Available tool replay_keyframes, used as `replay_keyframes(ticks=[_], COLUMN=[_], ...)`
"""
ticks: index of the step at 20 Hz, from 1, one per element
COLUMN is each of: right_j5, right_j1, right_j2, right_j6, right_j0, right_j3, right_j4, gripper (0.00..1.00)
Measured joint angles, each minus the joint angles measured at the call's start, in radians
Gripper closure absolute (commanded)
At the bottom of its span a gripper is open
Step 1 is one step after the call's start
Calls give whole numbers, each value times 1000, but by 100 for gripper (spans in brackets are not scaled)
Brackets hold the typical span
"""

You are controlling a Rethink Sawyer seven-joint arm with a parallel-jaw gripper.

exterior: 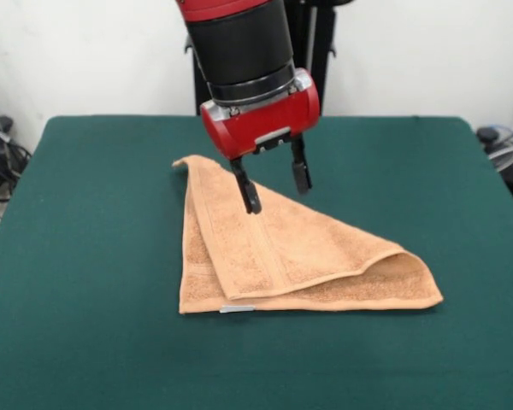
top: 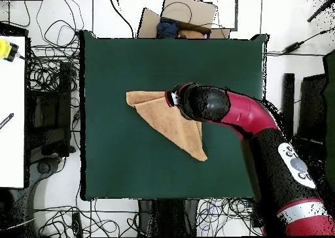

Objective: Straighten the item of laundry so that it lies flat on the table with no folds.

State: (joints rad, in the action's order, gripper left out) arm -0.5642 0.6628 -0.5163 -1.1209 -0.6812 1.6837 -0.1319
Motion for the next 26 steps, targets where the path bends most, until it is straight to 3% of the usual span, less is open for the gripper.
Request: replay_keyframes(ticks=[26], right_j5=[0], right_j1=[79], right_j2=[0], right_j6=[0], right_j0=[10], right_j3=[4], right_j4=[0], gripper=[0])
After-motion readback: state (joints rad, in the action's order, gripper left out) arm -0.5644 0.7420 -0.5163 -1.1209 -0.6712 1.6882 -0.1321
